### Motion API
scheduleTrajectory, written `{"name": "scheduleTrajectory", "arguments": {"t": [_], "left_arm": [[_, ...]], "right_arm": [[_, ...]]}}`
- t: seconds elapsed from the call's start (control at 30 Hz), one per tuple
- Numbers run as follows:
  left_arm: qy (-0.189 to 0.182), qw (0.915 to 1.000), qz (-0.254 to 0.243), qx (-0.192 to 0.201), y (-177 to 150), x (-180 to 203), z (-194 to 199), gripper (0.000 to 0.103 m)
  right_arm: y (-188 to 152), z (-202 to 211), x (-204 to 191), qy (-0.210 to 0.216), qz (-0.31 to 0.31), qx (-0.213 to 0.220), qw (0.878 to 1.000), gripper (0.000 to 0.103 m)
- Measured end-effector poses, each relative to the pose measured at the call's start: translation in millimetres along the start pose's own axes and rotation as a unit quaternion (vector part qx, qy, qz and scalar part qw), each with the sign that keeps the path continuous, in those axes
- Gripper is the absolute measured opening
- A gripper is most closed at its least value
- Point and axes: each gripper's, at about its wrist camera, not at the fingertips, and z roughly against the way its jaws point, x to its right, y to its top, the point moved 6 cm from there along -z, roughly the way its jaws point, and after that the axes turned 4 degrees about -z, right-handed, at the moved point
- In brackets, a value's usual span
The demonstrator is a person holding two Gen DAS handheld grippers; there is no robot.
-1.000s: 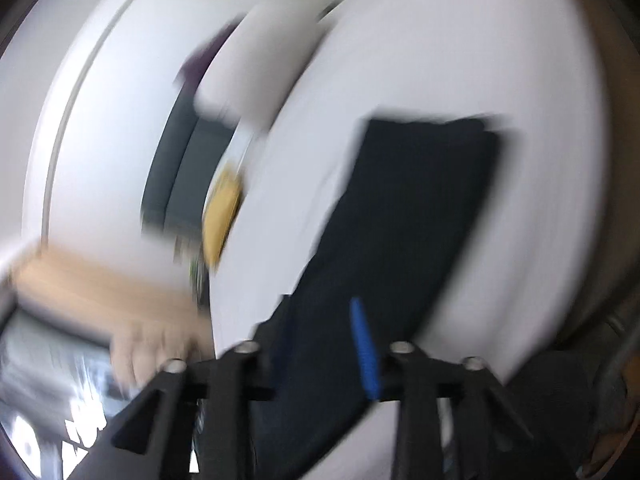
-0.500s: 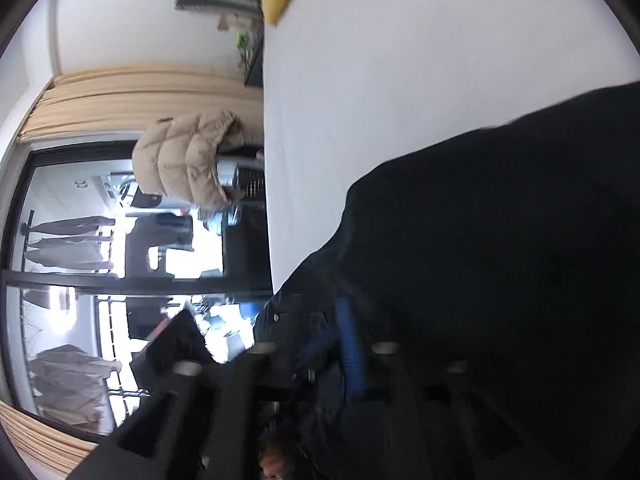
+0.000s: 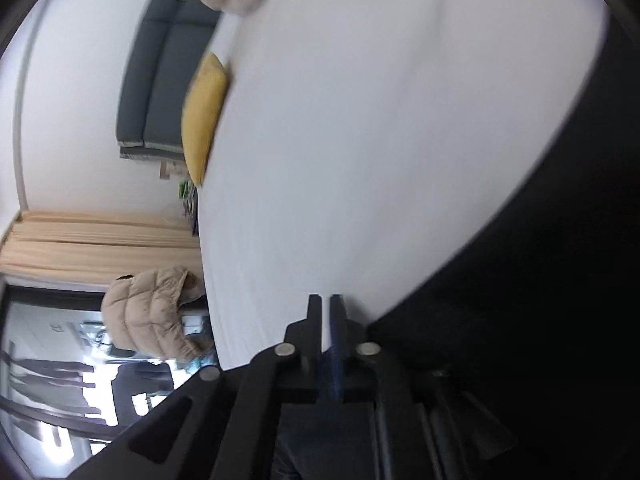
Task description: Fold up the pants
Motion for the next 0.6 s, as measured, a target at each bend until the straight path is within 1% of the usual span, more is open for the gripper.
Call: {"name": "scheduleTrajectory", "arguments": {"t": [0.03, 0.07, 0.1, 0.13, 0.17, 0.2, 0.23, 0.27, 0.3, 0.33, 0.4, 0.43, 0.5, 0.6], "left_arm": [[-0.002, 1.0, 0.001, 0.006, 2, 4, 4, 0.004], [-0.011, 0.9999, 0.002, 0.01, 6, 9, 8, 0.004], [-0.017, 0.9998, 0.001, 0.013, 7, 14, 9, 0.004], [-0.018, 0.9997, -0.007, 0.011, 9, 21, 7, 0.004], [-0.018, 0.9997, -0.014, 0.004, 9, 26, 3, 0.004], [-0.016, 0.9996, -0.022, -0.005, 7, 30, -3, 0.004], [-0.007, 0.9992, -0.032, -0.024, 2, 35, -14, 0.004], [0.004, 0.9988, -0.038, -0.031, -1, 35, -21, 0.004], [0.013, 0.9985, -0.044, -0.03, -2, 35, -24, 0.004], [0.018, 0.9986, -0.044, -0.025, -3, 34, -24, 0.004], [0.02, 0.9986, -0.042, -0.027, -4, 33, -23, 0.004], [0.022, 0.9983, -0.046, -0.028, -5, 32, -22, 0.004], [0.02, 0.9983, -0.048, -0.028, -7, 33, -22, 0.004], [0.006, 0.9992, -0.032, -0.024, -10, 26, -19, 0.004]], "right_arm": [[-10, 5, -10, 0.021, 0.014, -0.018, 1.0, 0.009], [-34, 6, -27, 0.05, 0.039, -0.054, 0.997, 0.01], [-54, 3, -35, 0.061, 0.057, -0.078, 0.993, 0.011], [-74, -3, -40, 0.068, 0.072, -0.106, 0.989, 0.014], [-95, -8, -39, 0.074, 0.078, -0.133, 0.985, 0.015], [-114, -14, -31, 0.077, 0.074, -0.159, 0.982, 0.015], [-124, -17, -19, 0.067, 0.066, -0.171, 0.981, 0.015], [-126, -15, 5, 0.044, 0.051, -0.169, 0.983, 0.0], [-124, -10, 17, 0.046, 0.038, -0.164, 0.985, 0.0], [-113, 1, 27, 0.05, 0.027, -0.146, 0.988, 0.0], [-87, 28, 38, 0.027, 0.037, -0.096, 0.994, 0.0], [-71, 41, 47, 0.02, 0.029, -0.074, 0.997, 0.0], [-31, 71, 71, 0.024, -0.01, -0.03, 0.999, 0.0], [21, 118, 100, 0.021, -0.042, 0.037, 0.998, 0.0]]}}
